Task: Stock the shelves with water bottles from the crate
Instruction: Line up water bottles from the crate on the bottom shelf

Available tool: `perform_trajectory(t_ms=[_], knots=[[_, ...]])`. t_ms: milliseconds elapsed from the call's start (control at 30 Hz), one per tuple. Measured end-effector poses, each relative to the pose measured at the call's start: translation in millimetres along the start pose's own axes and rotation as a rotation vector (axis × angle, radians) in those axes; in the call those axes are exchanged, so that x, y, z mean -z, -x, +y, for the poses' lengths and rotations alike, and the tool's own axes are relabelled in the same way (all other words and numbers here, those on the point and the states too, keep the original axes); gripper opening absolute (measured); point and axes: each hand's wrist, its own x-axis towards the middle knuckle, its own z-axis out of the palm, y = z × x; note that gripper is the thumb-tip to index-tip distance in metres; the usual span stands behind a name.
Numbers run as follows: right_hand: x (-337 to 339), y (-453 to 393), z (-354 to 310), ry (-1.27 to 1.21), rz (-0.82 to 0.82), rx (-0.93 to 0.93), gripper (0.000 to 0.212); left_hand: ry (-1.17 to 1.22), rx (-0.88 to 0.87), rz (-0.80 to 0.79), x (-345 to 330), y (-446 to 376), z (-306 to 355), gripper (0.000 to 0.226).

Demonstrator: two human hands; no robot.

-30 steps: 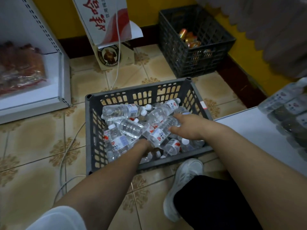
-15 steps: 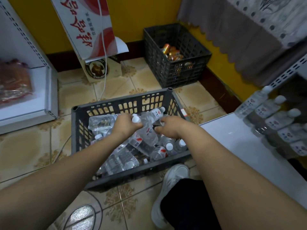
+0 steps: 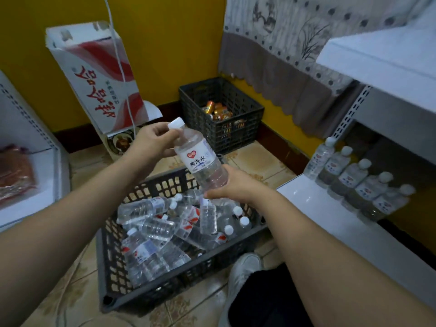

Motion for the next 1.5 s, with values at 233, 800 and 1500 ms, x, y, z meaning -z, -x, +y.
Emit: perform_trajectory(t_ms=[233, 800, 1500], knots=[[29, 43, -19, -0.098, 0.149, 0.081, 0.036, 0.341, 0.079, -0.301, -26, 24, 25, 0.054], [124, 253, 16, 0.064, 0.627, 0.018, 0.075, -0.255, -0.134, -0.638, -212, 117, 77, 0.04], [208, 267, 219, 0.156, 0.992, -0.505, 0.036, -1.334, -0.423, -1.155, -425, 68, -12, 0.071]])
